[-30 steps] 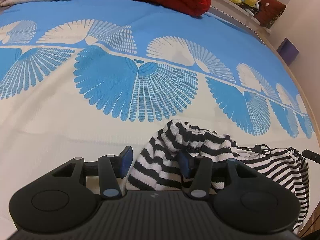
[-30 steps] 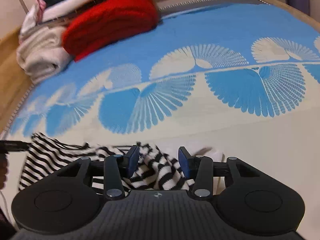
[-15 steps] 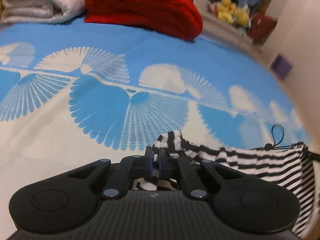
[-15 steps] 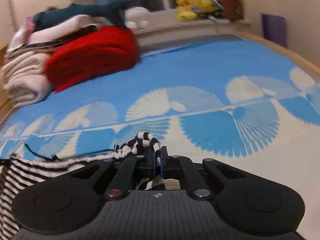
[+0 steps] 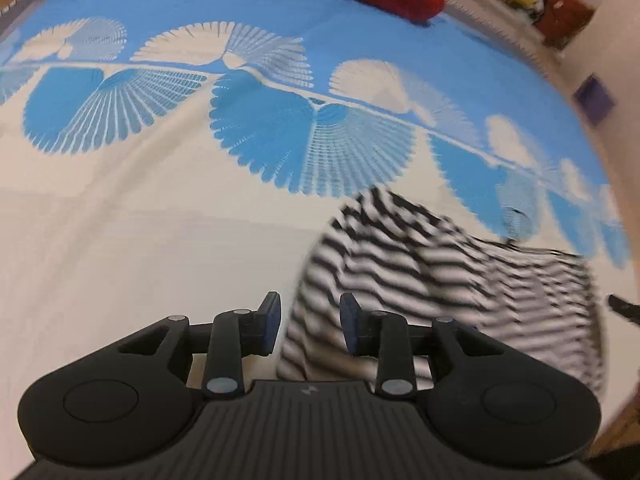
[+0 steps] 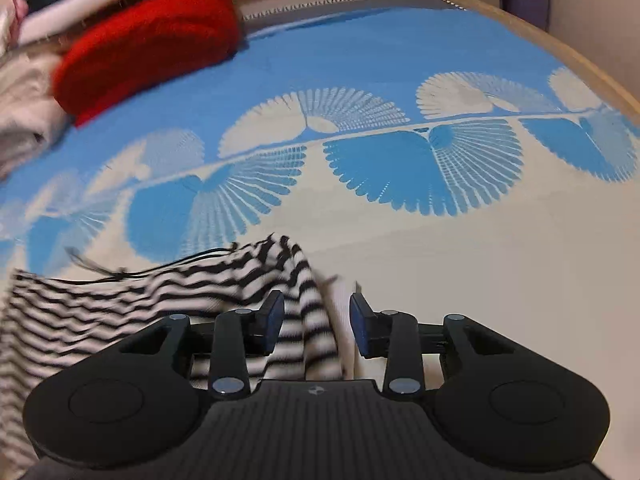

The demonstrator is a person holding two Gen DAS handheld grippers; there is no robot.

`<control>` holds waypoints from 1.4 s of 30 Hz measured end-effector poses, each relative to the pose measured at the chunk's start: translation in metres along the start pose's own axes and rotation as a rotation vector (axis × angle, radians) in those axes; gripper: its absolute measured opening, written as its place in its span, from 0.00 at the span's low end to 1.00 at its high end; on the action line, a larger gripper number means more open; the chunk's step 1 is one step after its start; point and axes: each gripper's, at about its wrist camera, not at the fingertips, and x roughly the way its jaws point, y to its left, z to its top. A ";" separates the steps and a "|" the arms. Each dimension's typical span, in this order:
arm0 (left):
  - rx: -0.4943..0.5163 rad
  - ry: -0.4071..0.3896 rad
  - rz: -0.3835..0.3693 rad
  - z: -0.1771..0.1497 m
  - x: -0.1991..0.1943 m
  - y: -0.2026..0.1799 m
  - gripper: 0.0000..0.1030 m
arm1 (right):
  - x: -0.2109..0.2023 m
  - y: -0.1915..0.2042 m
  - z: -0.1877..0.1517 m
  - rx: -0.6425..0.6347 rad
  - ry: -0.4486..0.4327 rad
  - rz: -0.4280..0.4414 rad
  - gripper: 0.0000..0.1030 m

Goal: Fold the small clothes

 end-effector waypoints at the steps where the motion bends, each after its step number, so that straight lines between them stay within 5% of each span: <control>1: -0.005 0.004 -0.025 -0.010 -0.010 0.004 0.40 | -0.013 -0.004 -0.005 0.011 0.002 0.020 0.45; 5: -0.045 0.053 -0.032 -0.052 -0.017 0.020 0.43 | -0.045 -0.015 -0.037 -0.009 0.055 0.090 0.52; 9: -0.099 0.156 0.062 -0.075 0.003 0.033 0.41 | -0.038 -0.024 -0.074 -0.043 0.158 0.036 0.51; 14: -0.135 0.181 -0.025 -0.079 0.008 0.033 0.42 | -0.037 -0.033 -0.085 -0.011 0.185 0.083 0.51; 18: -0.078 0.222 -0.009 -0.084 0.019 0.023 0.42 | -0.035 -0.033 -0.090 -0.026 0.210 0.077 0.51; 20: -0.040 0.235 0.002 -0.087 0.024 0.015 0.38 | -0.033 -0.034 -0.091 -0.015 0.222 0.078 0.51; 21: -0.015 0.237 0.011 -0.088 0.027 0.012 0.24 | -0.032 -0.034 -0.092 -0.014 0.230 0.077 0.51; 22: 0.005 0.239 0.004 -0.088 0.029 0.010 0.01 | -0.031 -0.034 -0.093 -0.014 0.234 0.081 0.45; 23: 0.019 0.227 -0.008 -0.088 0.027 0.008 0.02 | -0.032 -0.033 -0.094 -0.015 0.233 0.094 0.28; 25: 0.018 0.148 -0.010 -0.086 0.011 0.008 0.01 | -0.038 -0.033 -0.091 -0.018 0.213 0.133 0.11; 29: -0.060 -0.047 0.001 -0.085 -0.033 0.028 0.01 | -0.058 -0.066 -0.082 0.156 0.102 0.181 0.03; 35: 0.056 0.237 0.181 -0.108 0.011 0.019 0.01 | -0.035 -0.061 -0.090 0.106 0.221 0.042 0.03; 38: 0.080 0.122 0.215 -0.101 -0.005 0.011 0.03 | -0.037 -0.051 -0.086 0.074 0.194 0.004 0.06; 42: 0.039 -0.029 0.054 -0.091 -0.031 0.002 0.07 | -0.055 -0.048 -0.074 0.062 0.026 -0.036 0.19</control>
